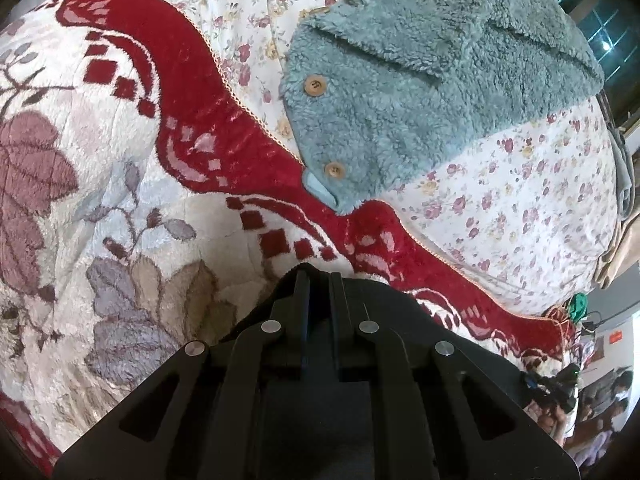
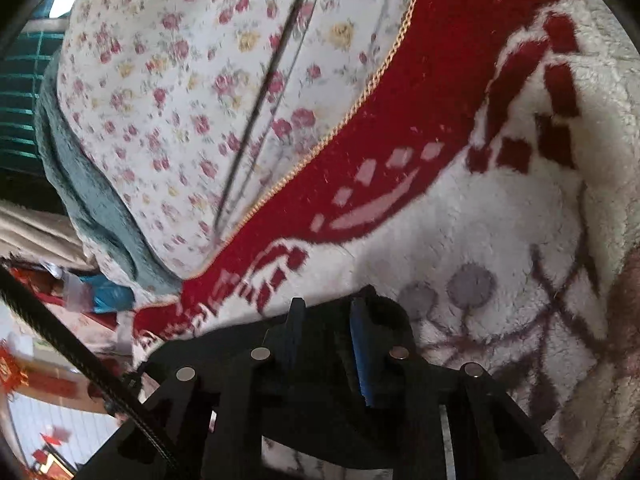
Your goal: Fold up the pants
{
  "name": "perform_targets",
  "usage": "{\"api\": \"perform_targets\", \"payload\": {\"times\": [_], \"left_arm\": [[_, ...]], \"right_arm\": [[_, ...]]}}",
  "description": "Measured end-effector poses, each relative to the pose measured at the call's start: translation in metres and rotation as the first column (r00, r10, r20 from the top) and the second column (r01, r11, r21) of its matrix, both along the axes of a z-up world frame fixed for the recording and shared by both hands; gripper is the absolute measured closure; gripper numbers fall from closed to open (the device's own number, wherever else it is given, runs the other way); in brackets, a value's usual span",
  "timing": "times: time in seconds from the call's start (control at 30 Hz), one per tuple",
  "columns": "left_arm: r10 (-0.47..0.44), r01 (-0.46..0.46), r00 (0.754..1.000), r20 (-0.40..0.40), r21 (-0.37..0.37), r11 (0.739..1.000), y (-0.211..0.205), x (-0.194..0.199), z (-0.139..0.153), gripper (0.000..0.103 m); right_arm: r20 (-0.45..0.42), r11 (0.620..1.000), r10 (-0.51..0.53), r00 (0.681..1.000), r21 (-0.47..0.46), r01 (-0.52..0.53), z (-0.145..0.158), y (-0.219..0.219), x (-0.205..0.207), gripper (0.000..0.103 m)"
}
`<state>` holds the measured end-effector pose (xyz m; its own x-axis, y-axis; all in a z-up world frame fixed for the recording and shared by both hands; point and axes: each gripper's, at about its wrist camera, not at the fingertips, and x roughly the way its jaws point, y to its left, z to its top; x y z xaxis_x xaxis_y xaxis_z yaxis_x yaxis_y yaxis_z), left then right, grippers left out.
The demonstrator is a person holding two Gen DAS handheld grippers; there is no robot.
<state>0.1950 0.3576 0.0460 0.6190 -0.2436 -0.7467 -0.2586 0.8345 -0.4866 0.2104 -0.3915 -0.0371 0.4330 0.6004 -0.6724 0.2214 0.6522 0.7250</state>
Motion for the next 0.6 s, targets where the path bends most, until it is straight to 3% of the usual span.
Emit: {"api": "perform_targets", "payload": {"times": [0.13, 0.5, 0.53, 0.6], "left_arm": [[0.007, -0.007, 1.000, -0.008, -0.002, 1.000, 0.000, -0.003, -0.001, 0.096], [0.015, -0.015, 1.000, -0.010, 0.006, 1.000, -0.002, -0.002, -0.002, 0.096], [0.020, -0.020, 1.000, -0.011, 0.009, 1.000, -0.001, -0.002, -0.003, 0.096], [0.036, -0.036, 0.999, -0.003, 0.015, 0.999, 0.001, -0.003, -0.002, 0.096]], "right_arm": [[-0.011, 0.996, -0.072, 0.997, -0.052, 0.071, 0.001, -0.011, -0.002, 0.080], [-0.037, 0.998, -0.052, 0.998, 0.043, 0.053, -0.014, -0.014, -0.001, 0.080], [-0.038, 0.998, -0.053, 0.998, 0.033, 0.054, -0.015, -0.011, 0.001, 0.082], [-0.026, 0.997, -0.069, 0.997, 0.025, 0.069, -0.012, -0.009, 0.002, 0.097]]}}
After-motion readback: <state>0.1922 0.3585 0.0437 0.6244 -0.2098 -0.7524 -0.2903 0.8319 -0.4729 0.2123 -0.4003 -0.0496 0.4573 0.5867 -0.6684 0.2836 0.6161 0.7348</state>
